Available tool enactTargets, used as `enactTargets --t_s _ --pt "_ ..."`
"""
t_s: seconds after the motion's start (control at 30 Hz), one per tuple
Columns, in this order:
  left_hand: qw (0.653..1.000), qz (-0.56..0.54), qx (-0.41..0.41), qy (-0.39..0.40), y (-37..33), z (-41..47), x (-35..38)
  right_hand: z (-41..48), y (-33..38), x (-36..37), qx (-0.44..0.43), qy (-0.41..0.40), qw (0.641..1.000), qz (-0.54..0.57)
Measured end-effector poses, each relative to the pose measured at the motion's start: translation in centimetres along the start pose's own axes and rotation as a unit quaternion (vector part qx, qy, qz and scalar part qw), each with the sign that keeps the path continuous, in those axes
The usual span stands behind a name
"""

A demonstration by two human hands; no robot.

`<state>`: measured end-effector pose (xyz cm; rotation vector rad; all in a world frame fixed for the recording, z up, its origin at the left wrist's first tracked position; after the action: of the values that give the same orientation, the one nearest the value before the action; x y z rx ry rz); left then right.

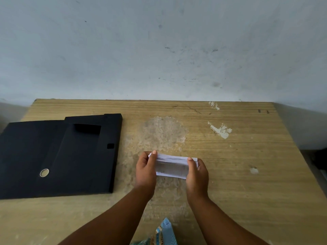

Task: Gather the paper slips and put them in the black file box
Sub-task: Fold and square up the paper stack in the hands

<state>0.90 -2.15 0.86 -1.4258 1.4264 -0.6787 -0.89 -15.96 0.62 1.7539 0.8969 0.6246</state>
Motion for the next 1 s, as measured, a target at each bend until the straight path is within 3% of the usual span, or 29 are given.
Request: enactTargets --t_s 0.23,0.33,0.43,0.53,0.73,0.87,1.0 --pt "1.0 -0.006 0.006 -0.001 -0.6 0.1 0.3 0.1 0.3 -0.3 -0.02 0.058 0.998 0.004" --pt "0.996 0.0 0.062 0.064 -0.1 0.3 -0.7 0.1 -0.3 -1.6 -0.064 0.144 0.988 0.0" --pt "0.976 0.114 0.108 0.15 1.4 1.0 -1.9 0.7 -1.2 -2.9 -0.075 0.2 0.974 -0.078" --pt "0.957 0.239 0.132 0.094 2.4 1.5 -2.0 1.0 -1.7 -3.1 -0.133 0.163 0.957 -0.201" --pt "0.961 0.226 0.157 -0.022 1.2 1.1 -1.2 0.3 -0.9 -2.4 -0.225 0.103 0.946 -0.211" --pt "0.97 0.194 0.146 -0.029 1.1 1.0 -0.6 0.2 -1.3 -2.4 -0.234 0.077 0.947 -0.203" --pt "0.975 0.195 0.106 0.02 2.3 0.8 -0.2 -0.1 -3.0 -2.4 -0.195 0.08 0.95 -0.229"
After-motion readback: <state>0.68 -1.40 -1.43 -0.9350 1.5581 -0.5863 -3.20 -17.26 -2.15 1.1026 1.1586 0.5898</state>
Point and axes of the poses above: each hand's wrist, its own z-axis towards the middle knuckle, its own x-axis out of the palm, y = z × x, the point moved 1 cm from there along z, towards the middle knuckle, and after that the axes turned 14 degrees about z, right-handed, at the moved point
